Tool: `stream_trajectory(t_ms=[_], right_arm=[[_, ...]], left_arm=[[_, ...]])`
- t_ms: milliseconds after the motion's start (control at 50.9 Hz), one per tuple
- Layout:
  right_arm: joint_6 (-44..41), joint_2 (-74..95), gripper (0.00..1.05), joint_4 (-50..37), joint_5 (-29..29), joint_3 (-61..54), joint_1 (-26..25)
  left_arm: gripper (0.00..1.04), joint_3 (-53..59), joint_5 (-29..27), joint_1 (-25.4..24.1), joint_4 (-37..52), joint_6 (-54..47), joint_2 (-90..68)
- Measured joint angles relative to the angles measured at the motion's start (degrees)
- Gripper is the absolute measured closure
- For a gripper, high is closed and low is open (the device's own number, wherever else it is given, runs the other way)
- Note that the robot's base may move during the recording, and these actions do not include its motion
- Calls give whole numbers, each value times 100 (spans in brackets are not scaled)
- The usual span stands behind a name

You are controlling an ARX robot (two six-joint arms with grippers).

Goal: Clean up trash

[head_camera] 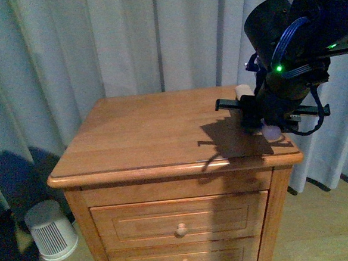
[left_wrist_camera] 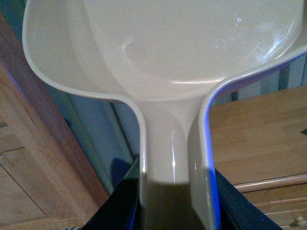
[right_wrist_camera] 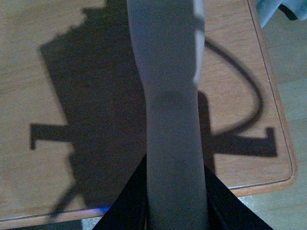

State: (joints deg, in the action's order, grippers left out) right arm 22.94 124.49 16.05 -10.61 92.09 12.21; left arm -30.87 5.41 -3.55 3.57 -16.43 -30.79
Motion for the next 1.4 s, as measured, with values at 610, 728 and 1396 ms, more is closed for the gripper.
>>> stream_trajectory(t_ms=[610,728,1396], right_arm=[[-1497,-3158,84,-2221,-529,-2347,264],[-1687,-4409,84,-2503,-796,-3414,284],[-1744,-8693,85,-1241,-813,-5442,-138]], left_arm=[[79,0,0,0,0,0,0],[79,0,0,0,0,0,0],[79,0,0,0,0,2,0]])
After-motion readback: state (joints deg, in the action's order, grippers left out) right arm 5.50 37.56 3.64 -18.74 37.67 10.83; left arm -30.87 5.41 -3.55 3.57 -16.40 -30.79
